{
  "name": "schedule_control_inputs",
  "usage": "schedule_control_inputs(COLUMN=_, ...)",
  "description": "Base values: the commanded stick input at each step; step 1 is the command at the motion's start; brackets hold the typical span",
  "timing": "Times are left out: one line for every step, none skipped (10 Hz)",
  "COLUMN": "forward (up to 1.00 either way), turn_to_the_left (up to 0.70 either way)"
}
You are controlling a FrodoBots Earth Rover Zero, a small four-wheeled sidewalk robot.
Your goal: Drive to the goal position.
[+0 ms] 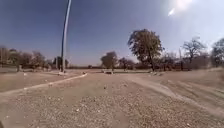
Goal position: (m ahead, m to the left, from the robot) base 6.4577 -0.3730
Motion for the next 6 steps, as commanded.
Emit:
schedule_control_inputs(forward=0.5, turn_to_the_left=0.0)
schedule_control_inputs(forward=0.5, turn_to_the_left=0.0)
schedule_control_inputs(forward=0.5, turn_to_the_left=0.0)
schedule_control_inputs(forward=0.5, turn_to_the_left=0.0)
schedule_control_inputs(forward=0.5, turn_to_the_left=0.0)
schedule_control_inputs(forward=0.5, turn_to_the_left=0.0)
